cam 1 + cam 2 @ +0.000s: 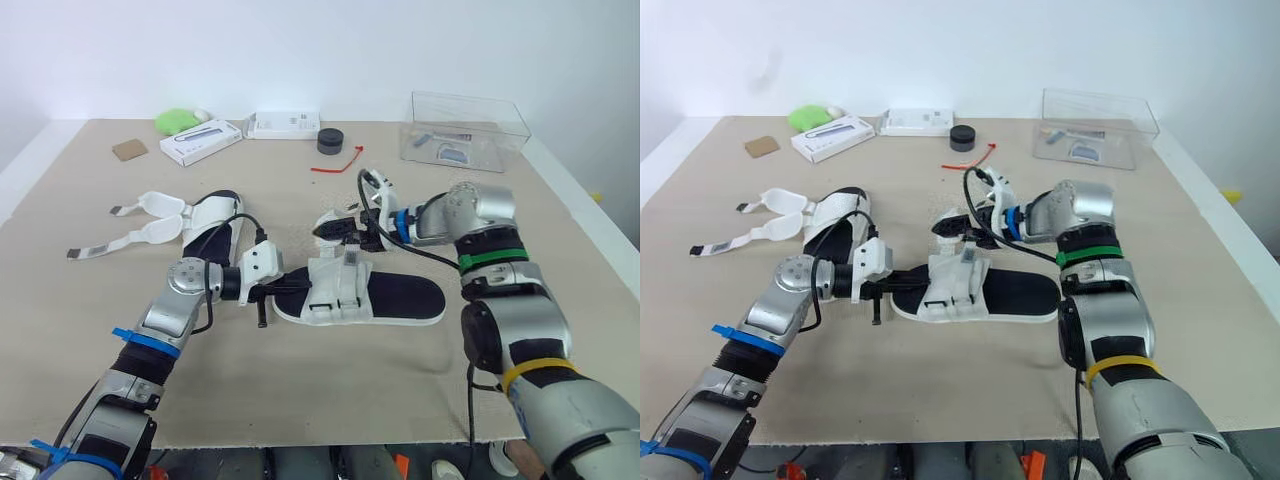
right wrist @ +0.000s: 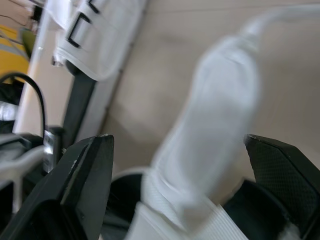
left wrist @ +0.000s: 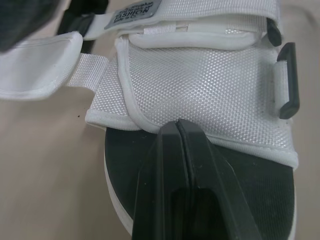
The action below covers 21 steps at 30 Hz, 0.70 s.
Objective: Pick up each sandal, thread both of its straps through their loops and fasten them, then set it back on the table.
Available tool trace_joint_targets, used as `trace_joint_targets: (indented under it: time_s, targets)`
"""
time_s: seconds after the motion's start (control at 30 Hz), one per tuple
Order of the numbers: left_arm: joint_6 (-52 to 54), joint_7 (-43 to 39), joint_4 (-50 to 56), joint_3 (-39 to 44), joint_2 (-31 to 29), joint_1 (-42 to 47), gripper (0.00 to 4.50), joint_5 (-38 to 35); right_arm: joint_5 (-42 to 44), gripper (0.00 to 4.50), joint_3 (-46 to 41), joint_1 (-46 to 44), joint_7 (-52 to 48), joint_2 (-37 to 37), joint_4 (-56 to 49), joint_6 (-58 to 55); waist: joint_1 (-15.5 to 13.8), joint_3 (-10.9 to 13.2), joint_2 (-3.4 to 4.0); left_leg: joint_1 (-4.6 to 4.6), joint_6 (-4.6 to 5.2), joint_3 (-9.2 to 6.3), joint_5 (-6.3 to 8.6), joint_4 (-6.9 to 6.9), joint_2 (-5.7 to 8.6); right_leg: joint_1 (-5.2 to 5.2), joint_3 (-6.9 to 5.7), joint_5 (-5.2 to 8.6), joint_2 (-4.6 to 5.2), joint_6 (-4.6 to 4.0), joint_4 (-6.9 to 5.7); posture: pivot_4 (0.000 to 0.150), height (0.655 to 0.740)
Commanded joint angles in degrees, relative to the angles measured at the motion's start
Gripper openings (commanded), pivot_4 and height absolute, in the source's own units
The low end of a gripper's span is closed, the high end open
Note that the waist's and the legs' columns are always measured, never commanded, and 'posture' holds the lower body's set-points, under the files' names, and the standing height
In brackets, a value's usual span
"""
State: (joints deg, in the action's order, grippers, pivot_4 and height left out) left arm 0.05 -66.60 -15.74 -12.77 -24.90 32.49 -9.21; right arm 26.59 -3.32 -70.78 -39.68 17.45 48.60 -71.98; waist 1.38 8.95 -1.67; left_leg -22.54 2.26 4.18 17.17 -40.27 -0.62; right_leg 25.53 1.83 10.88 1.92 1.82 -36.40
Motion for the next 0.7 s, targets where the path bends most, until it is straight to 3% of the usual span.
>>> trace_joint_targets:
  time_s: [0.03,0.4,0.7]
  targets:
    - [0.22,0.03,1.24,-0.11,0.12,-0.31,0.00,-0.19,0.01,4.44,-0.78,-3.19,-3.06,-1.73,2.36,3.17,0.01,0.00,0.00,-0.01,0.00,0.00,0.00,0.00,0.00,0.00,0.00,0.00,0.00,0.00,0.01,0.150,0.7400]
    - [1.23,0.89,3.51,-0.32,-0.02,-2.13,0.00,-0.12,-1.08,4.44,-8.18,-10.84,-1.20,-5.63,17.95,19.03,0.04,0.02,0.03,-0.04,-0.08,-0.14,0.00,0.00,0.00,-0.01,-0.11,0.00,0.03,-0.03,0.02,0.150,0.7400]
    - [1.45,1.20,3.54,-0.25,0.02,-2.26,0.00,-0.15,-1.48,4.44,-11.48,-14.92,-2.02,-4.85,20.68,23.38,0.04,0.04,0.07,-0.09,-0.21,-0.33,0.01,0.01,0.00,-0.01,-0.24,0.04,0.06,-0.12,0.02,0.150,0.7400]
